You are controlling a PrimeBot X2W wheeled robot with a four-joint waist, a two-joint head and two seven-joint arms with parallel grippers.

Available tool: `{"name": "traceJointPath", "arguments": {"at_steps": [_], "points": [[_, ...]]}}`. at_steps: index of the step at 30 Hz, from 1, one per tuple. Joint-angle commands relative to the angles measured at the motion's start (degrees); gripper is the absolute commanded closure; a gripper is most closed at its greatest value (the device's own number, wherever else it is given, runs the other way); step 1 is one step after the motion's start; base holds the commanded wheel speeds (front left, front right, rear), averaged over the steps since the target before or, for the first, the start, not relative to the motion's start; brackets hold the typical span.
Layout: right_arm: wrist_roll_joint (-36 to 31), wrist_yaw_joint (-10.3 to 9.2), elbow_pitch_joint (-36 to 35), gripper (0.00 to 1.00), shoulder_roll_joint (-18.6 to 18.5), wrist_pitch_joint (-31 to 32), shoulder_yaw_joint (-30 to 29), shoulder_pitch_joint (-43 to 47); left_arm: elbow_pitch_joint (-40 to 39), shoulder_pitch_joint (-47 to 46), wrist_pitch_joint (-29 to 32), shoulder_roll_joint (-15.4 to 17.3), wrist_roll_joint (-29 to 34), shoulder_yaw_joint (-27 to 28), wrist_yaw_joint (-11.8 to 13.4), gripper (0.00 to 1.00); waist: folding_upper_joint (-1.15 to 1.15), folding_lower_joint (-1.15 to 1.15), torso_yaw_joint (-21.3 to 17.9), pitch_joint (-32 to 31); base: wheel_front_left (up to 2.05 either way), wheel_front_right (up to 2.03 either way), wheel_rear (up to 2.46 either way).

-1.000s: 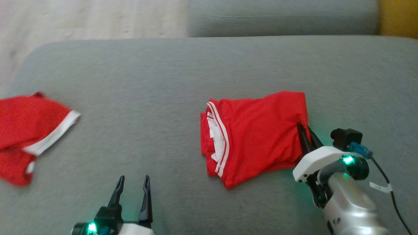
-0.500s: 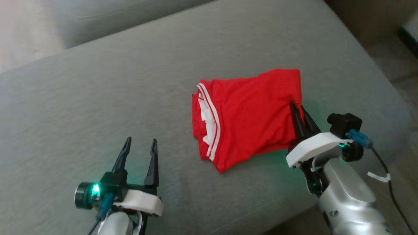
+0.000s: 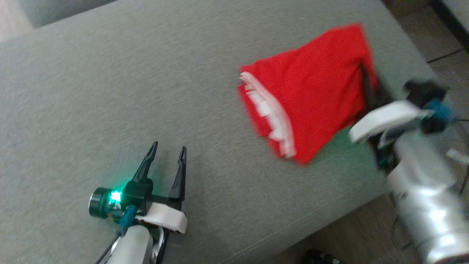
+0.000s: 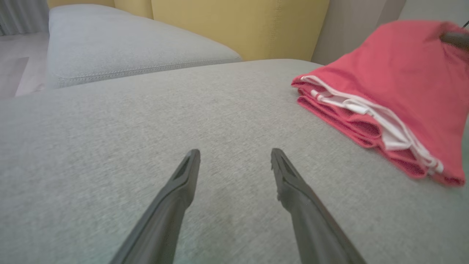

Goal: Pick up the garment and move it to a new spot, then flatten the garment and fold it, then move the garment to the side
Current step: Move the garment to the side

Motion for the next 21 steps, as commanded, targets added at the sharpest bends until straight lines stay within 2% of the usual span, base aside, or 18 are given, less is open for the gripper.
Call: {"name": "traceJointPath", "arguments": {"at_steps": [1,8,14,15,16,17,21], "points": [[-1.2,-0.04,-0.5,1.00,-1.7,-0.4,-0.2,-3.9,-1.4,-2.1,-0.3,0.2,0.6,1.1,-0.1,0.00,0.00,0.00,3.0,2.3,0.00,0.00,0.00],[-9.8,-0.04,9.5,1.00,-12.4,-0.4,-9.7,-14.2,-2.0,-3.5,-0.3,0.3,1.9,1.1,-0.7,0.00,0.00,0.00,9.4,6.3,0.00,0.00,0.00],[-17.9,-0.04,15.8,1.00,-19.4,-0.4,-20.8,-17.7,-2.5,-4.0,-0.3,0.3,2.3,1.5,-0.8,0.00,0.00,0.00,12.3,8.2,0.00,0.00,0.00],[-19.1,-0.04,15.4,0.20,-19.9,-0.4,-22.9,-17.9,-2.6,-4.0,-0.3,0.3,2.4,1.6,-0.8,0.00,0.00,0.00,12.5,8.4,0.00,0.00,0.00],[-19.1,-0.04,15.4,0.20,-19.9,-0.4,-22.9,-17.9,-2.6,-4.0,-0.3,0.3,2.4,1.6,-0.8,0.00,0.00,0.00,12.5,8.4,0.00,0.00,0.00],[-20.4,-0.04,14.9,0.00,-20.0,-0.4,-24.8,-17.9,-2.6,-4.0,-0.3,0.3,2.4,1.7,-0.7,0.00,0.00,0.00,12.7,8.5,0.00,0.00,0.00],[-23.4,-0.04,9.6,0.00,-17.5,-0.4,-29.3,-17.1,-2.8,-4.1,-0.3,0.3,2.2,2.3,-0.4,0.00,0.00,0.00,12.9,8.3,0.00,0.00,0.00]]}}
